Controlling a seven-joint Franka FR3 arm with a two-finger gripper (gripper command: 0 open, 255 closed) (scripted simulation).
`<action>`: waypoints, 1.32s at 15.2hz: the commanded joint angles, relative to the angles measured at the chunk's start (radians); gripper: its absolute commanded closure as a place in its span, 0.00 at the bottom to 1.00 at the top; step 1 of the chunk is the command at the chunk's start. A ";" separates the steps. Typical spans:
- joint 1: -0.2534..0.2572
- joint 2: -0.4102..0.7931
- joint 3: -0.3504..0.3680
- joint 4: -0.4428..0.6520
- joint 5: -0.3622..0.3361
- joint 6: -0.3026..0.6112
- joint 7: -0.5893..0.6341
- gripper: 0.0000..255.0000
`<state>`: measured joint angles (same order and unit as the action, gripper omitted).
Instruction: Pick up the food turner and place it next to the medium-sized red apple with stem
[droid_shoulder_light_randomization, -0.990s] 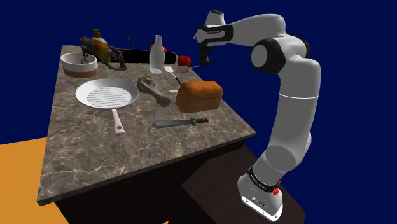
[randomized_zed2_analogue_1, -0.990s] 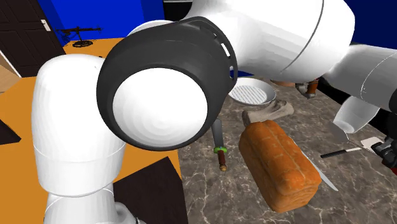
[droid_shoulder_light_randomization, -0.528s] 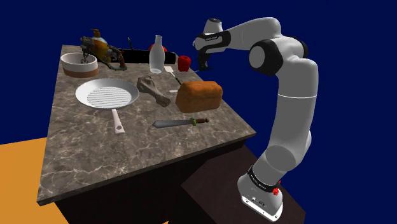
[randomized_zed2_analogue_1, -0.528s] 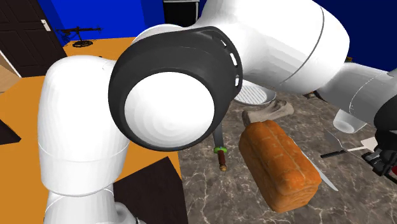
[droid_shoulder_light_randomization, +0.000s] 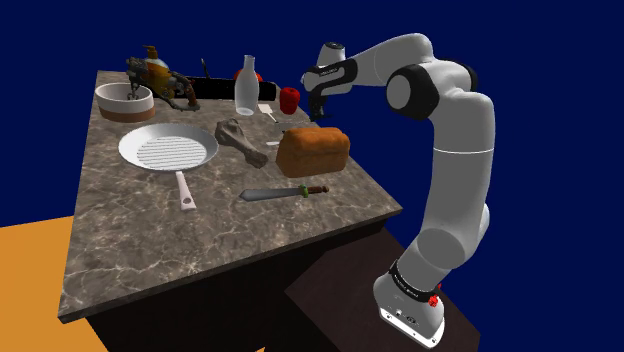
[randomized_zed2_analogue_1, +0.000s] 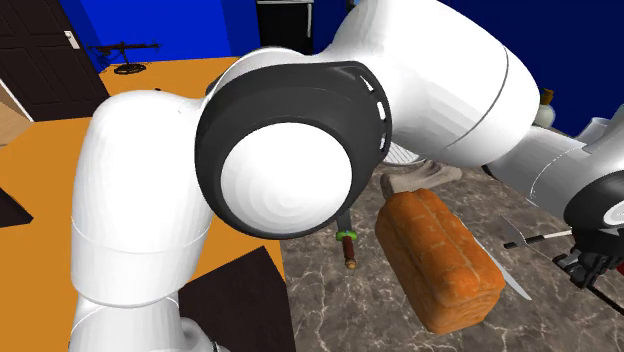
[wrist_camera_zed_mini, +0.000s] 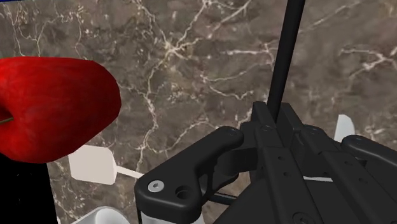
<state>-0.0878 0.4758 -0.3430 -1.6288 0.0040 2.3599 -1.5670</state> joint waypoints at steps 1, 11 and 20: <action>0.000 0.011 0.002 -0.009 0.002 0.020 0.002 1.00; -0.007 0.058 0.011 -0.043 0.014 0.099 0.004 1.00; -0.007 0.058 0.011 -0.043 0.014 0.099 0.004 0.00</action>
<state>-0.0943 0.5337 -0.3324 -1.6718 0.0177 2.4591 -1.5630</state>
